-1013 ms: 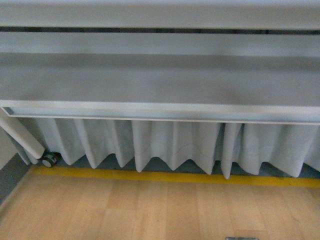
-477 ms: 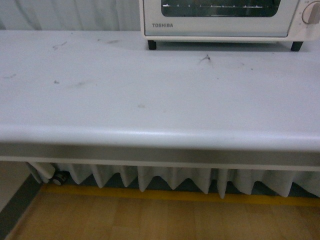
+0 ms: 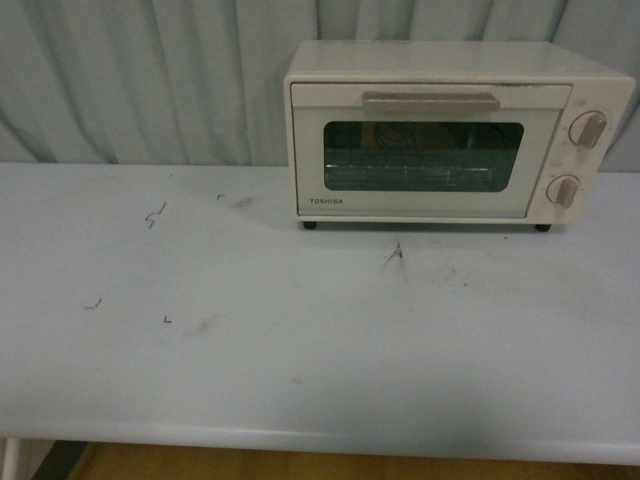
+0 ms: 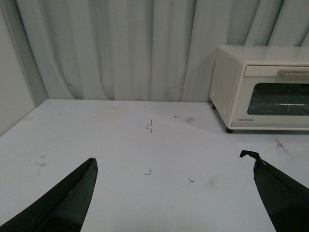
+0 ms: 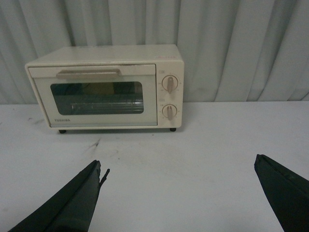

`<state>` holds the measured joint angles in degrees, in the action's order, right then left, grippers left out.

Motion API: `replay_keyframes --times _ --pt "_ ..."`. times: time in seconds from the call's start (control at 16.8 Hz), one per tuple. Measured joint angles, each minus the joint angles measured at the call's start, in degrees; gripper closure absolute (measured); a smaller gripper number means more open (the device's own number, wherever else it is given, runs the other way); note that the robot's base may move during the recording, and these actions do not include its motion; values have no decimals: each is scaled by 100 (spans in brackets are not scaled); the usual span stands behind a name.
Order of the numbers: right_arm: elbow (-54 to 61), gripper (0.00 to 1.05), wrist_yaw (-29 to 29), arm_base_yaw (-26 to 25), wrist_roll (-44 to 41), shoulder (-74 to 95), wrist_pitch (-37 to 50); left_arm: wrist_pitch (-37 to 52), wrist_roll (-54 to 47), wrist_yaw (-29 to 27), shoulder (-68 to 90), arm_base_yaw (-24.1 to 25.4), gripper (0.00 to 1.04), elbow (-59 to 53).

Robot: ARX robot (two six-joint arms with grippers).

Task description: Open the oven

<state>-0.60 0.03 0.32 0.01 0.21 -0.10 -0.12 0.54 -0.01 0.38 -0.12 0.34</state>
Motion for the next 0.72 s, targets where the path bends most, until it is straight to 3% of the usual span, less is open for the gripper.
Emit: replay_keyframes --times 0.72 --pt "0 7 0 0 -2 0 -15 -7 2 -2 -2 0 7 2"
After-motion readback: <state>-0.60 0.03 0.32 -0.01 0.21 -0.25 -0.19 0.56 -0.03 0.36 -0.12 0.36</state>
